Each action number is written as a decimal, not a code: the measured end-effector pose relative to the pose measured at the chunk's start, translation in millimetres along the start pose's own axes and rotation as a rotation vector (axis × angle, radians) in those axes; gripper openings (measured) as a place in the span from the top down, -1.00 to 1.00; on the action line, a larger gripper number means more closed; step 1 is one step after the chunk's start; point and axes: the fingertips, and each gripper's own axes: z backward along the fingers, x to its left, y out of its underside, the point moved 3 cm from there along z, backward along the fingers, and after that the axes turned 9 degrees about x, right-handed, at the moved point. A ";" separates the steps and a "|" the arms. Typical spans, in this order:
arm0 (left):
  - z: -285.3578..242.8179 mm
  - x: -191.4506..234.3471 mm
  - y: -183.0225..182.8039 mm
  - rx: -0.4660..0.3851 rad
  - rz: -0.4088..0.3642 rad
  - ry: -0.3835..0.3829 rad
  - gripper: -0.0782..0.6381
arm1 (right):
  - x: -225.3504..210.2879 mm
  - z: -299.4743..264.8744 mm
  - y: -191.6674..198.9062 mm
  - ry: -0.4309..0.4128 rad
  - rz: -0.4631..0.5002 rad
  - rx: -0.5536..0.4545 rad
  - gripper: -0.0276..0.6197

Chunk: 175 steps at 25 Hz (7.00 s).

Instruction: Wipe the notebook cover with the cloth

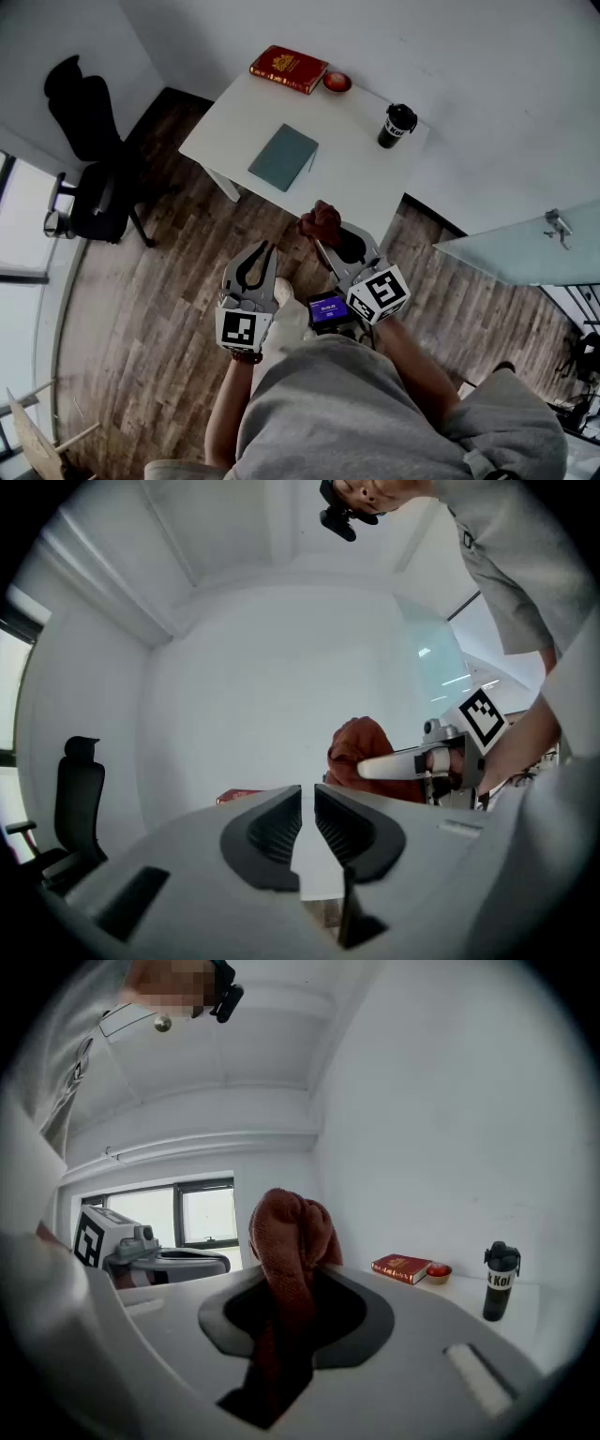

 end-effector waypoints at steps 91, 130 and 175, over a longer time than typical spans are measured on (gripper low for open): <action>-266.4 198.4 276.4 0.603 -0.030 0.156 -0.73 | -237.9 -427.1 168.2 -0.230 0.156 0.725 0.66; -268.2 198.2 279.0 0.605 -0.022 0.152 -0.73 | -98.0 -409.8 195.6 -0.604 0.353 0.816 0.67; -267.2 196.6 278.5 0.609 -0.022 0.153 -0.73 | -277.8 -396.6 169.9 -0.140 0.256 0.750 0.69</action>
